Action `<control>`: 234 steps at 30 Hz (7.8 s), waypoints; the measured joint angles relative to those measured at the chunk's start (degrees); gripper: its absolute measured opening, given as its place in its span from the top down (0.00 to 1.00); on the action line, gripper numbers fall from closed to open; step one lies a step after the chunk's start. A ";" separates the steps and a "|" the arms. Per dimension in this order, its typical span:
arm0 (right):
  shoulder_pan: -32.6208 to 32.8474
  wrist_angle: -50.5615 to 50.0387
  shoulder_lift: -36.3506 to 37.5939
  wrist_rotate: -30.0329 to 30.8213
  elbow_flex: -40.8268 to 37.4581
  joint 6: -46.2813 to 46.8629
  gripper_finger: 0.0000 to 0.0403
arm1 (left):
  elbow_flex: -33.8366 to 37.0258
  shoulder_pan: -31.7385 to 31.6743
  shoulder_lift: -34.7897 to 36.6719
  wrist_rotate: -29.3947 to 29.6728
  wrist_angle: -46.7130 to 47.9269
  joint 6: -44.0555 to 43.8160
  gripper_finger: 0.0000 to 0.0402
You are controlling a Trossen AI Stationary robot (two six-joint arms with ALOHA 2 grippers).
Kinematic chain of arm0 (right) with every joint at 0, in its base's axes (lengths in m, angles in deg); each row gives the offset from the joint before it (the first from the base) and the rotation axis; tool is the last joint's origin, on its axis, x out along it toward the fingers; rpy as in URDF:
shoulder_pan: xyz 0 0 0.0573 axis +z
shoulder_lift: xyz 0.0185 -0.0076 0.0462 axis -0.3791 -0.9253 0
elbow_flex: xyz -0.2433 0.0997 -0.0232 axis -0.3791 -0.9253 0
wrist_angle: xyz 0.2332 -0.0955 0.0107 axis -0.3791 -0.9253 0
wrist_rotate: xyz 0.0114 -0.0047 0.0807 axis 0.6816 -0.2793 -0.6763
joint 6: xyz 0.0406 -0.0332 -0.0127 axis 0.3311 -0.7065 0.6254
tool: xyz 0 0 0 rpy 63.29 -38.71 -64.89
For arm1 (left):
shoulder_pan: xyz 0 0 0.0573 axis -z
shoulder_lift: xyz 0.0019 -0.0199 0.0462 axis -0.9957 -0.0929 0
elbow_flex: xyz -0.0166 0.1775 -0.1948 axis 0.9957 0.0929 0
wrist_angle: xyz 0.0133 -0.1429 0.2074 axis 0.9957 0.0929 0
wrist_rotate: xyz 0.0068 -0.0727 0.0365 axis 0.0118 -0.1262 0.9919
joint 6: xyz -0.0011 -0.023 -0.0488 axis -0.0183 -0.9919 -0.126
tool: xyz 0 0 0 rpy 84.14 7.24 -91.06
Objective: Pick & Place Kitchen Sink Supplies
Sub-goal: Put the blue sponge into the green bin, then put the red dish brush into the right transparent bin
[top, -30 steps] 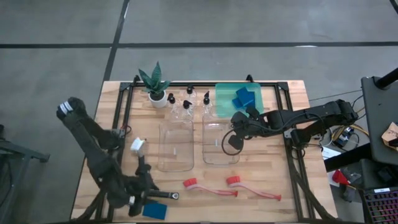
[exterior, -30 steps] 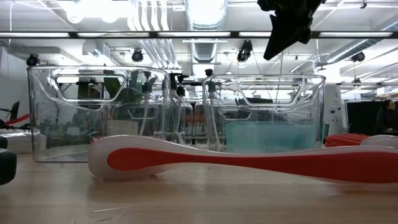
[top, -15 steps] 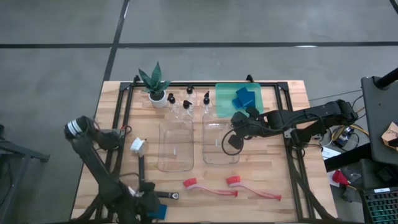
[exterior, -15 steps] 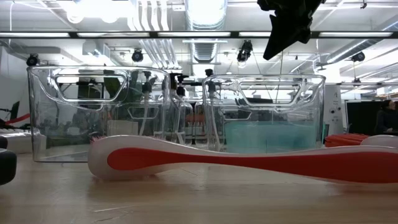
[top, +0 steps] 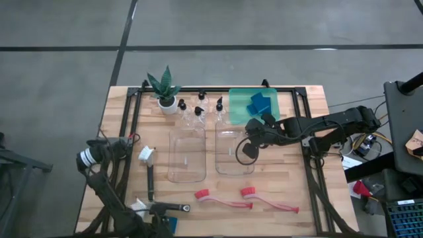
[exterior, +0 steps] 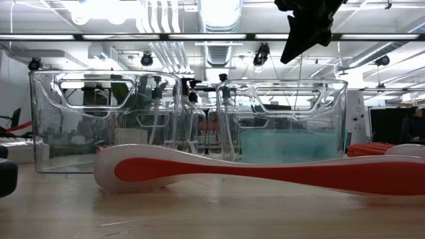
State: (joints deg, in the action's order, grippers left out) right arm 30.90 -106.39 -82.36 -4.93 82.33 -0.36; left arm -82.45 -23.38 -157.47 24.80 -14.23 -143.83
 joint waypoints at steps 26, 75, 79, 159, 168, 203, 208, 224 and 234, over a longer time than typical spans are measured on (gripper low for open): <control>0.22 0.72 -0.07 0.00 -0.02 1.09 0.98 | -0.32 -0.02 -5.17 4.85 4.52 2.53 0.98; 17.61 36.88 -7.02 -12.00 4.74 -40.69 0.64 | -2.88 -18.45 22.85 12.22 5.20 15.76 1.00; 17.62 37.77 -10.18 -11.79 5.32 -43.98 0.54 | -2.88 -20.77 23.18 10.85 5.20 17.81 1.00; -13.85 -0.81 5.01 22.22 -0.64 -19.65 0.96 | 0.27 -25.54 26.71 12.96 -10.11 38.22 0.47; -31.22 13.94 4.83 6.36 -8.52 -33.05 0.96 | 0.66 -25.52 26.71 12.96 -11.09 38.20 0.47; -38.82 34.09 -4.77 1.31 -21.88 -43.25 0.56 | 0.77 -25.52 26.71 12.95 -11.03 37.06 0.47; -37.40 34.07 -0.23 -0.10 -21.88 -43.10 0.45 | 0.77 -25.52 26.71 12.91 -10.98 36.69 0.47; -34.87 32.64 22.16 -16.87 -21.86 -33.23 0.40 | 0.77 -25.52 26.71 12.91 -10.90 38.26 0.47; -22.98 32.71 28.60 -19.98 -21.80 -29.62 0.45 | 0.77 -25.54 26.71 12.91 -10.61 38.28 0.47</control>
State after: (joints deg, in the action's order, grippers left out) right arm 7.93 -73.68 -53.76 -24.91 60.53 -29.98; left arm -81.68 -48.92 -130.76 37.71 -24.83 -105.55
